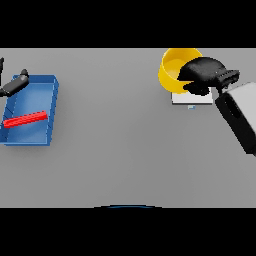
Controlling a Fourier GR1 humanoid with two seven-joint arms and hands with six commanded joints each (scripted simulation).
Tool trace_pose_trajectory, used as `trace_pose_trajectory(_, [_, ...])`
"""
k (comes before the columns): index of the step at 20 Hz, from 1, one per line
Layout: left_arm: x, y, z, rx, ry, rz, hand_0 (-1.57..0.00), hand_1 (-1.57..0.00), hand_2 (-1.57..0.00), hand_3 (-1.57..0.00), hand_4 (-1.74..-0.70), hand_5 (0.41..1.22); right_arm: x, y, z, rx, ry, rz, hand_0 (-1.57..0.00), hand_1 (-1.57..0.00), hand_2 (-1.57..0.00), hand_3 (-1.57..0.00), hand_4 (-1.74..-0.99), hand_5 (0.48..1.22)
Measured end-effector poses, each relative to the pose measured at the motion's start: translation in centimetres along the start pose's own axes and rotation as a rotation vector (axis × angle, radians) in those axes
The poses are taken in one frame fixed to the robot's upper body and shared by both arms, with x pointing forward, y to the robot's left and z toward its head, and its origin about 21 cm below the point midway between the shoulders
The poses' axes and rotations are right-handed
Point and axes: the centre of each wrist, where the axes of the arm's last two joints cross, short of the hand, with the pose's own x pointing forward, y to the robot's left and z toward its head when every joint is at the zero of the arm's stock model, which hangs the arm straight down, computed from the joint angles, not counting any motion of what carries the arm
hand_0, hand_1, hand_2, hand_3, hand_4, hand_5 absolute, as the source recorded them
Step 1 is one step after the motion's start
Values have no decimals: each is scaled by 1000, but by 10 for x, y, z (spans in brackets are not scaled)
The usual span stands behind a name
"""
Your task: Pick up the red beaker and tilt it to pour out 1 green nut into yellow bowl. Pick up the yellow bowl and place it on the metallic measuring scale.
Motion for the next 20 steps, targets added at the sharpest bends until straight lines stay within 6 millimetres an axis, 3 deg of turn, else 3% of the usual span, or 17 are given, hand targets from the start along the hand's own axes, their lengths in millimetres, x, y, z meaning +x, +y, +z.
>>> trace_pose_trajectory(4, [-4, 3, 1, 5, 19, -3, 1, 1, 1, 1, -829, 774, -30, 5, -3, -17, 47, -43, -1571, -1571, -1571, -1168, -1720, 1221])
trace_pose_trajectory(9, [-3, 0, -1, -1, 25, -8, 1, 1, 1, 1, -818, 756, -52, 23, -15, 8, 127, -81, -1571, -1571, -1571, -1308, -1723, 1221])
trace_pose_trajectory(16, [-3, 5, -1, 6, 25, -6, 1, 1, 1, 1, -796, 729, -60, 49, -35, 15, 165, -111, -1571, -1499, -1565, -1500, -1727, 1221])
trace_pose_trajectory(20, [-4, 3, -2, 5, 30, -13, 1, 1, 1, 1, -806, 734, -68, 57, -36, 14, 163, -122, -1548, -1420, -1568, -1481, -1721, 1221])
